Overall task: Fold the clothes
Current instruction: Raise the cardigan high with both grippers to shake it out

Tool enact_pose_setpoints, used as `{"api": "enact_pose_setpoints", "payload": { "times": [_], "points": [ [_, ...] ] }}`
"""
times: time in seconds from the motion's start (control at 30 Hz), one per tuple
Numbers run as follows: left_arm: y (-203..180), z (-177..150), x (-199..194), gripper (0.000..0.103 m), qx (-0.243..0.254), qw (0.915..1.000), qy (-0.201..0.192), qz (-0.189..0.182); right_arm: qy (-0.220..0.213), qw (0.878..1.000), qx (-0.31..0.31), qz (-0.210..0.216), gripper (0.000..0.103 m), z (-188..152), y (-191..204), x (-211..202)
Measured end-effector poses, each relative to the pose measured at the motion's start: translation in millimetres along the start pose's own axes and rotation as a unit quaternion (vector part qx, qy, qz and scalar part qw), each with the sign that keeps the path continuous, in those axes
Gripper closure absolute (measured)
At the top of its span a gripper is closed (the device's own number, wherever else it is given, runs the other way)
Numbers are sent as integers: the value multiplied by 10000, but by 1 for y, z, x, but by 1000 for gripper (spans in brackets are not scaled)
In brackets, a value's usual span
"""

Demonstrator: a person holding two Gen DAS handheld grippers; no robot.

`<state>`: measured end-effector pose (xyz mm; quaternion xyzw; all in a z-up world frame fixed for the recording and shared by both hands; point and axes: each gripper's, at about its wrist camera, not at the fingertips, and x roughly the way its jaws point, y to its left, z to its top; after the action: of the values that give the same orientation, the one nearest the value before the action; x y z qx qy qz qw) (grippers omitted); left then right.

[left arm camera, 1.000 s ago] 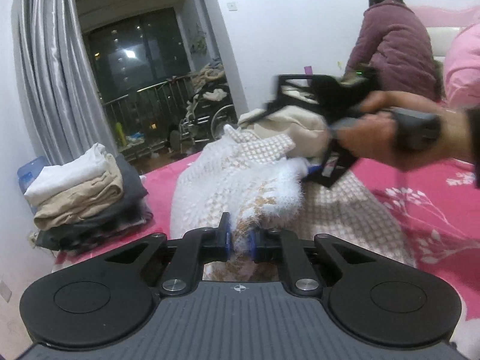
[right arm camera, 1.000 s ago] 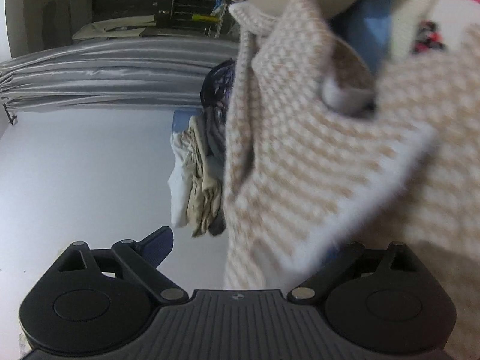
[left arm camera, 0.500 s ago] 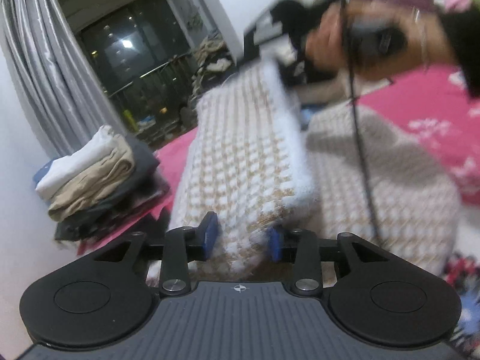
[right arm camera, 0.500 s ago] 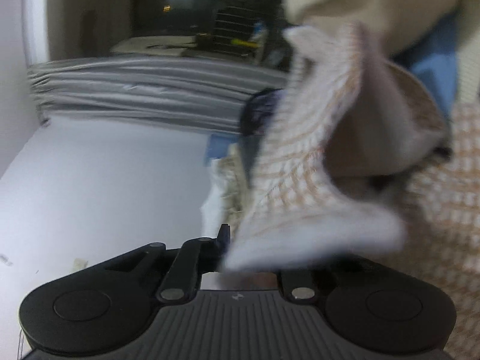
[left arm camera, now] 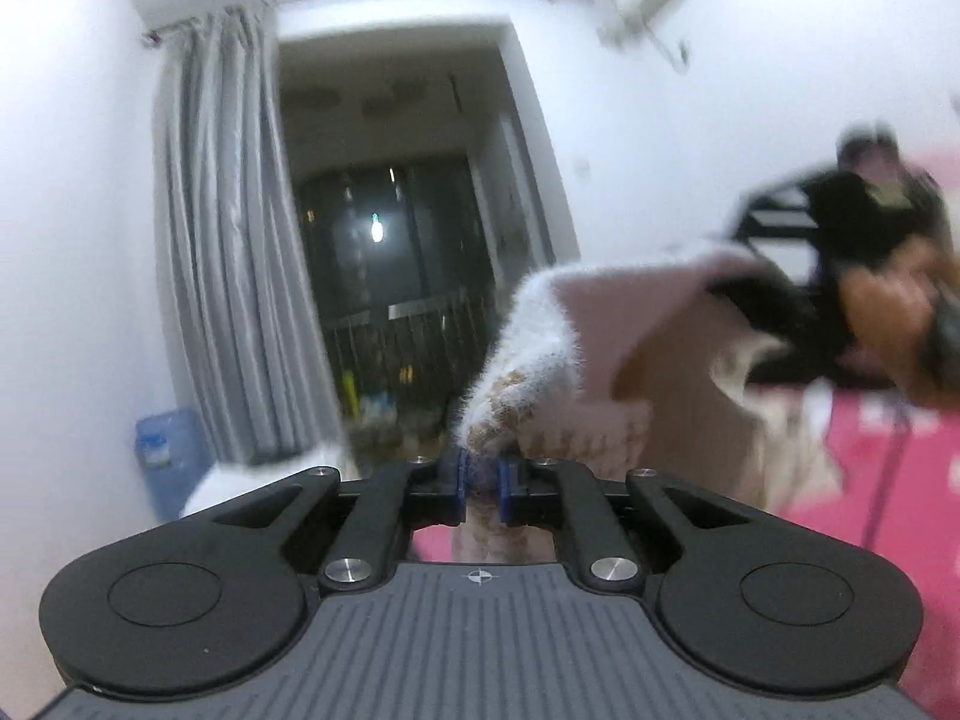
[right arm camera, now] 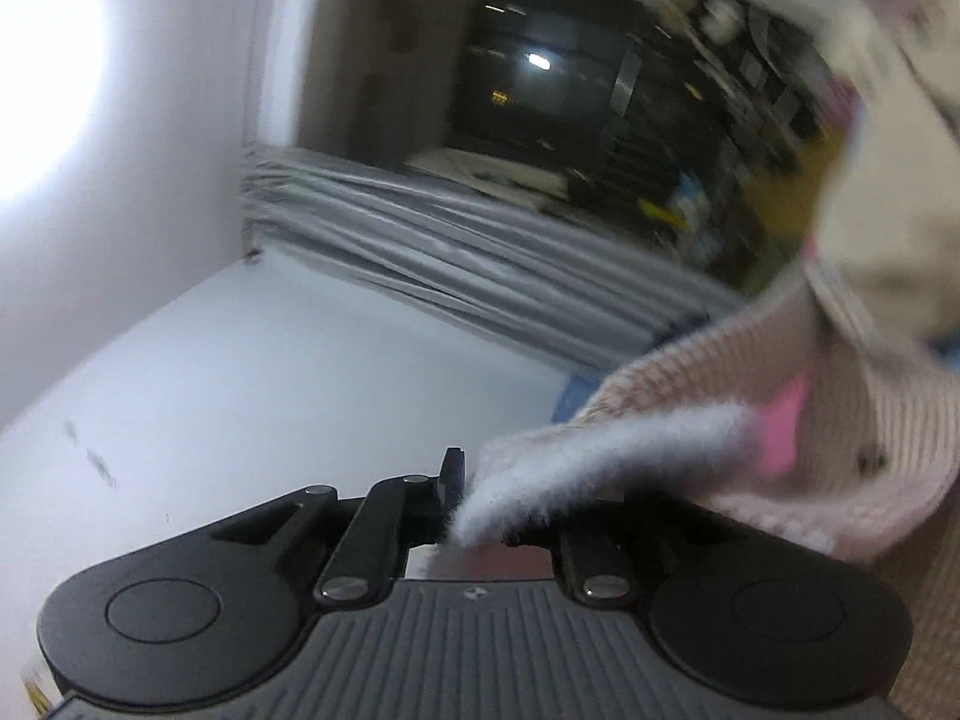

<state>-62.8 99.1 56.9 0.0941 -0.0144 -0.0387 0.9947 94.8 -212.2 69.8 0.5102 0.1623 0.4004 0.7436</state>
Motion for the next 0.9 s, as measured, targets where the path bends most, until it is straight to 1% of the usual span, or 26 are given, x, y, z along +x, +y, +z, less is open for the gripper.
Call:
{"api": "enact_pose_setpoints", "payload": {
  "times": [0.1,0.2,0.33,0.43,0.5,0.6,0.7,0.8,0.9],
  "points": [
    [3,40,-9,95,-254,9977,-584,-219,-263,9974,-666,-10,90,15,68,-32],
    [-1,79,-22,95,-336,9901,-1281,-466,-564,9902,-1279,-67,90,24,132,-61],
    [-5,131,-38,95,-456,9742,-2071,-775,-985,9769,-1890,-181,90,29,209,-92],
    [-6,168,-54,95,-596,9602,-2537,-1001,-1245,9650,-2300,-197,90,26,260,-117],
    [-8,190,-63,95,-650,9512,-2796,-1131,-1415,9549,-2602,-224,90,22,294,-134],
    [-7,221,-78,95,-794,9401,-3001,-1412,-1608,9431,-2901,-222,90,13,333,-158],
    [-9,246,-92,95,-938,9303,-3082,-1755,-1795,9304,-3187,-230,90,-4,366,-184],
    [-6,258,-107,95,-1070,9201,-3123,-2108,-1975,9164,-3474,-228,90,-25,397,-211],
    [-5,259,-121,95,-1174,9069,-3208,-2467,-2147,8995,-3799,-221,90,-48,426,-238]
  ]
}}
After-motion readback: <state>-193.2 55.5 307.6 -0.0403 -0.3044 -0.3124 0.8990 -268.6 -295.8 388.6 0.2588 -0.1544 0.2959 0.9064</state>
